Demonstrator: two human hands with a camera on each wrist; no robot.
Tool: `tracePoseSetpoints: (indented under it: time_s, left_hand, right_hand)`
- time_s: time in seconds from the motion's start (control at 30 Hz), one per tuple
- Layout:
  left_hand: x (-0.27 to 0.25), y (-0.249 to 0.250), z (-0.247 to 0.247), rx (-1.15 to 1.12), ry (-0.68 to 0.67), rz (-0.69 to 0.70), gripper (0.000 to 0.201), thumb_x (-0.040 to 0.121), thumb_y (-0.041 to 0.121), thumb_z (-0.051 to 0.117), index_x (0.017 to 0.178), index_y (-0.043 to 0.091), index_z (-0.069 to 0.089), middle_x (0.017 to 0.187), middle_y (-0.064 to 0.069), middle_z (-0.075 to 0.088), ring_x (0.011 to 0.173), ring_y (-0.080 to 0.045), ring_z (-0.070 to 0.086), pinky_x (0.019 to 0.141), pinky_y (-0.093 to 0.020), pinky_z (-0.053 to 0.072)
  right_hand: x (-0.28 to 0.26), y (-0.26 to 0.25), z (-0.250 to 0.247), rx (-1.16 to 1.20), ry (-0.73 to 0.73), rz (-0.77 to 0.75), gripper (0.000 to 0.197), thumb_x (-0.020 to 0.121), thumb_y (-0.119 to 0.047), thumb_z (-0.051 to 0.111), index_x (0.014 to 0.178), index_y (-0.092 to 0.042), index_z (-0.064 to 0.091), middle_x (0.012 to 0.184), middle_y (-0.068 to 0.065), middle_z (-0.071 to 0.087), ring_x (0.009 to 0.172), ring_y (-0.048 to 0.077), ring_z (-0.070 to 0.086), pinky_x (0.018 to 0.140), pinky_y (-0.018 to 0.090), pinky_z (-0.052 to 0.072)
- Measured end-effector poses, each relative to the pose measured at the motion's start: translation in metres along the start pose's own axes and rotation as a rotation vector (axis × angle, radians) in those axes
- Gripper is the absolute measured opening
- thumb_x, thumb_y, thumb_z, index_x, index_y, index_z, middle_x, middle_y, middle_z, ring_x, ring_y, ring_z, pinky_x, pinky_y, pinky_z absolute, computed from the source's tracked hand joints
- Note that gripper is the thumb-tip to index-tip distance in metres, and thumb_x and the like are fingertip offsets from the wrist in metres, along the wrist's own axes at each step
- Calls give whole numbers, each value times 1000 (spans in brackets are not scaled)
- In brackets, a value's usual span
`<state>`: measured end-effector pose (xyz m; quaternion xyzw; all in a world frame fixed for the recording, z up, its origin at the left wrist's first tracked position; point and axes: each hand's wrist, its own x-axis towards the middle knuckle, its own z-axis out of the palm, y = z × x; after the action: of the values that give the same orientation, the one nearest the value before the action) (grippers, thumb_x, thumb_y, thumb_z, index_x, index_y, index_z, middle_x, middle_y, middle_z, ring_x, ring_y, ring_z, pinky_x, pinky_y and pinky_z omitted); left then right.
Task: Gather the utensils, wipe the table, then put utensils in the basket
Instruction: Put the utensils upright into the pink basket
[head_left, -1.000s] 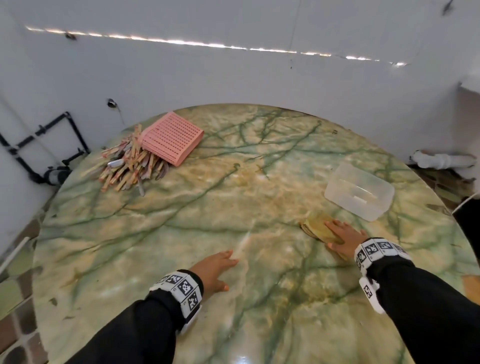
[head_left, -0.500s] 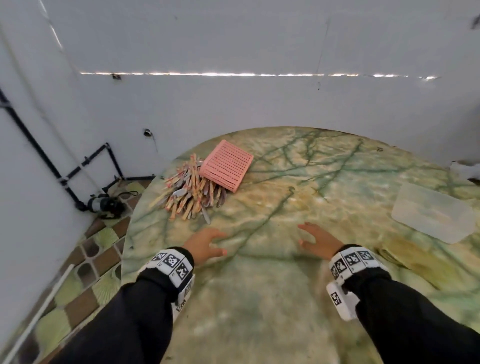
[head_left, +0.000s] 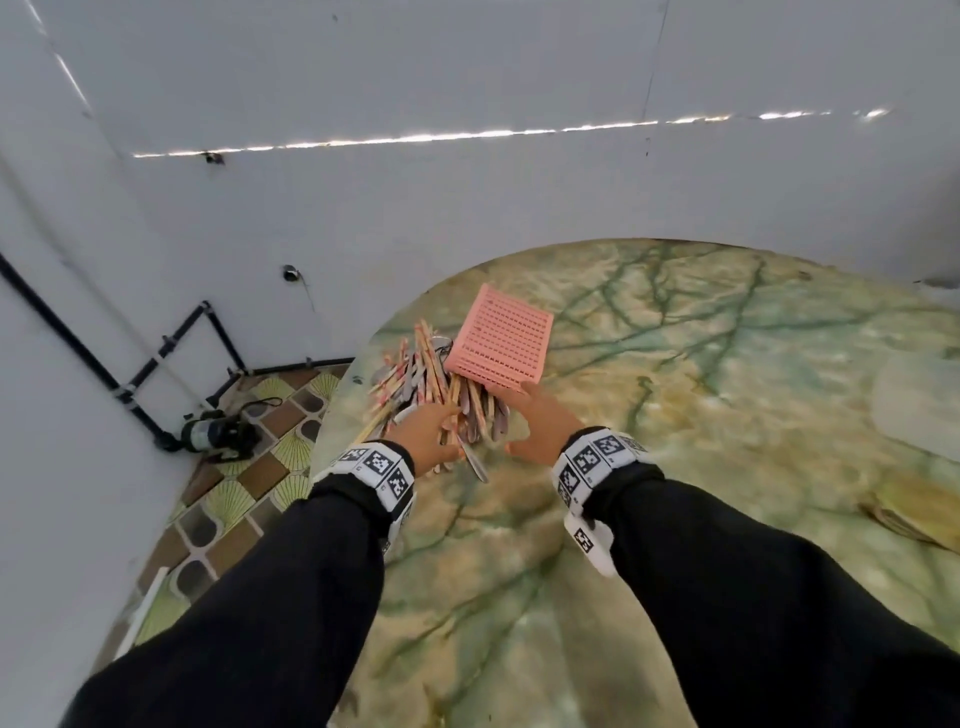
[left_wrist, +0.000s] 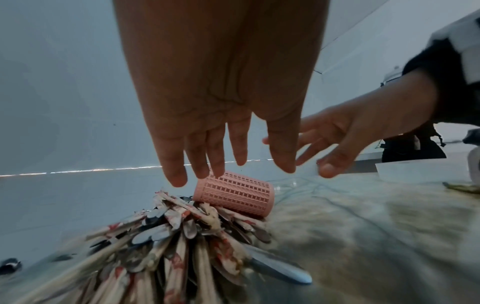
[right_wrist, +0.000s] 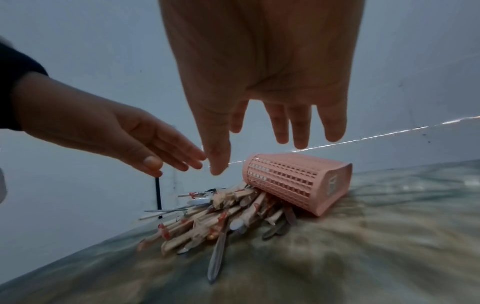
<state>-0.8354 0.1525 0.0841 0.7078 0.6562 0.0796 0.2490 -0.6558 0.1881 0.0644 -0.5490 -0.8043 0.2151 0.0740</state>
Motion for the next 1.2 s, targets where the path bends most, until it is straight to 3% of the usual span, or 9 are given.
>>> tracePoseSetpoints:
  time_s: [0.27,0.47,0.6,0.73,0.83,0.97,1.03,1.1,1.2]
  left_hand:
    - [55,-29,-15,7,52,61,67,84,20,65,142,14,33,147,-7,35,135,-20,35,112,-30,25]
    - [110,-56,-26,3,0,135,71,80,18,68,142,15,33,148,-6,34,137,-21,31,116,-34,22]
    - [135,-69,-30,41,-58,188,72,81,18,67,143,14,31,148,-7,33,138,-22,30,116,-34,22]
    - [150,-73,-37,67,-79,232,73,84,18,65,146,15,25,154,-7,23,142,-21,21,116,-32,16]
    - [156,-66,-41,25,-71,253,78,82,16,67,147,19,23,155,-8,17,143,-22,18,116,-32,15]
    - [156,-45,-42,-34,-61,285,96,78,20,72,149,23,8,157,-11,4,145,-26,10,116,-38,14]
    - [152,-31,-40,-96,-49,292,105,74,20,76,149,22,2,157,-11,-2,145,-26,8,116,-38,13]
    - [148,-20,-35,-177,-51,284,115,70,21,79,149,22,-5,157,-11,-7,146,-25,2,116,-39,12]
    - [139,-7,-24,-248,-74,288,121,68,23,81,148,23,-8,157,-10,-8,146,-23,-3,116,-40,9]
  right_hand:
    - [86,-28,0,-166,69,41,70,87,-19,56,144,-41,21,156,13,5,140,37,17,114,53,21]
    - [137,-30,11,-280,101,129,67,87,-28,57,142,-42,21,154,16,9,138,41,18,110,58,24]
    - [152,-31,18,-330,172,165,52,84,-26,57,131,-30,33,146,19,25,128,39,33,104,55,35]
    - [148,-25,18,-344,197,173,58,81,-25,61,132,-24,33,143,17,28,127,37,34,101,52,37]
    - [132,-7,7,-164,285,124,58,71,-24,69,123,-14,45,137,16,40,122,34,42,98,48,41]
    - [89,23,-30,304,494,162,52,54,-15,79,97,-10,52,93,7,59,82,19,58,69,30,48]
    - [59,34,-47,515,502,134,49,45,-23,74,81,-19,42,73,-2,52,62,4,49,54,18,39]
    - [30,48,-58,708,457,122,50,39,-25,69,77,-21,36,74,0,49,60,3,47,53,15,37]
    - [-10,69,-62,904,373,134,56,36,-16,71,83,-17,41,77,3,54,61,0,54,54,12,43]
